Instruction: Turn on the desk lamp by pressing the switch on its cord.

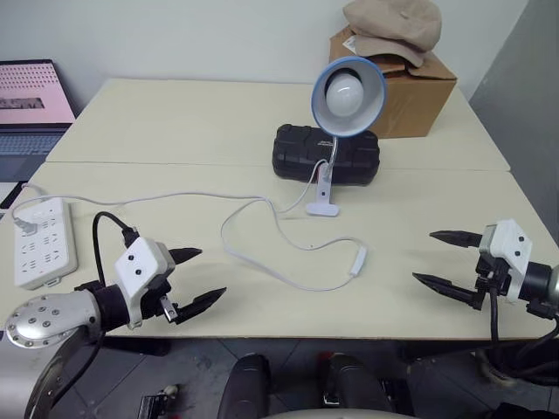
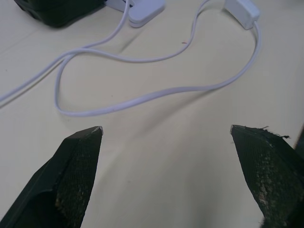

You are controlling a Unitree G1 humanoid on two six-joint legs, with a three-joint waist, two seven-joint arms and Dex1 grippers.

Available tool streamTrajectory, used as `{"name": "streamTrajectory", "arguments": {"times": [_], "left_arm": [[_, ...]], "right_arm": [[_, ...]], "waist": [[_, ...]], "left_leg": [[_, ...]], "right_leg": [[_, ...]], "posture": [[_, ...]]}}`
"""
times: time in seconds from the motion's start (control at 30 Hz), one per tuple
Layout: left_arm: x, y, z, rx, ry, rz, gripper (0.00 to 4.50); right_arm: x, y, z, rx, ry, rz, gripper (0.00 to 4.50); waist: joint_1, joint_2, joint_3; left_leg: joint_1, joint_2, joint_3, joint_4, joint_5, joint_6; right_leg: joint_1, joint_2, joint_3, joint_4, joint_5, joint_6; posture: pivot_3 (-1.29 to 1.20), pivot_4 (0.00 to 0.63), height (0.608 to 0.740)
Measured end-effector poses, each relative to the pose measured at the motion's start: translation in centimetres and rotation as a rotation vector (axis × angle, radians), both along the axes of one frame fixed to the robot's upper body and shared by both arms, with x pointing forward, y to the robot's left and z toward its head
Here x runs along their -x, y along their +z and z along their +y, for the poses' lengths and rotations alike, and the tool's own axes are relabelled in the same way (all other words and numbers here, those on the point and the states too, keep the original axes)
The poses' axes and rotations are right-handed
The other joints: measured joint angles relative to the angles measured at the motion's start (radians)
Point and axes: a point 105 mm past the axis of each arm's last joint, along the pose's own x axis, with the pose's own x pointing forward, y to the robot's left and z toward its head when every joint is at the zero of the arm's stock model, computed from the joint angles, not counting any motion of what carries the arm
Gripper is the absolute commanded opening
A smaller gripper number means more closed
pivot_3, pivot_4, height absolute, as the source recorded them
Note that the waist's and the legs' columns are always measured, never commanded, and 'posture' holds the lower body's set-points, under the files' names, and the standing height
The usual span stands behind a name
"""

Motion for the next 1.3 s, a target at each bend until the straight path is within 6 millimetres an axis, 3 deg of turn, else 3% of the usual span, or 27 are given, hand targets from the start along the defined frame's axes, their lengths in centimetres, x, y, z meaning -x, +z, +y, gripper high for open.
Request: {"name": "streamTrajectory", "arguments": {"times": [0.47, 1.03, 1.17, 1.3], "left_arm": [[-0.2, -0.4, -2.3, 0.022, -0.093, -0.001, 4.50], [0.3, 1.6, -3.8, 0.114, -0.223, 0.023, 4.50], [-0.6, 1.1, -5.1, 0.066, -0.227, -0.025, 4.50], [-1.4, -0.4, -8.6, 0.091, -0.261, -0.035, 4.50]], "right_arm": [[-0.2, -0.2, -0.3, 0.029, 0.009, -0.030, 4.46], [1.7, -0.2, 1.0, -0.007, 0.097, 0.113, 4.46], [1.5, -0.1, 1.1, -0.014, 0.084, 0.088, 4.46], [1.2, -0.3, 1.3, -0.010, 0.070, 0.072, 4.46]], "waist": [[0.000, 0.000, 0.000], [0.001, 0.000, 0.000], [0.002, 0.000, 0.000], [0.005, -0.001, 0.000]], "left_leg": [[0.000, 0.000, 0.000, 0.000, 0.000, 0.000], [0.000, 0.000, 0.000, 0.000, 0.000, 0.000], [0.000, -0.001, 0.000, 0.001, 0.000, 0.000], [-0.001, -0.001, 0.000, 0.001, 0.000, 0.000]], "right_leg": [[0.000, 0.000, 0.000, 0.000, 0.002, 0.004], [0.000, 0.000, 0.000, 0.000, 0.003, 0.005], [0.001, 0.000, 0.000, 0.000, 0.003, 0.005], [0.001, 0.000, 0.001, 0.000, 0.003, 0.006]], "posture": [[0.00, 0.150, 0.740], [0.00, 0.150, 0.740], [0.00, 0.150, 0.740], [0.00, 0.150, 0.740]]}}
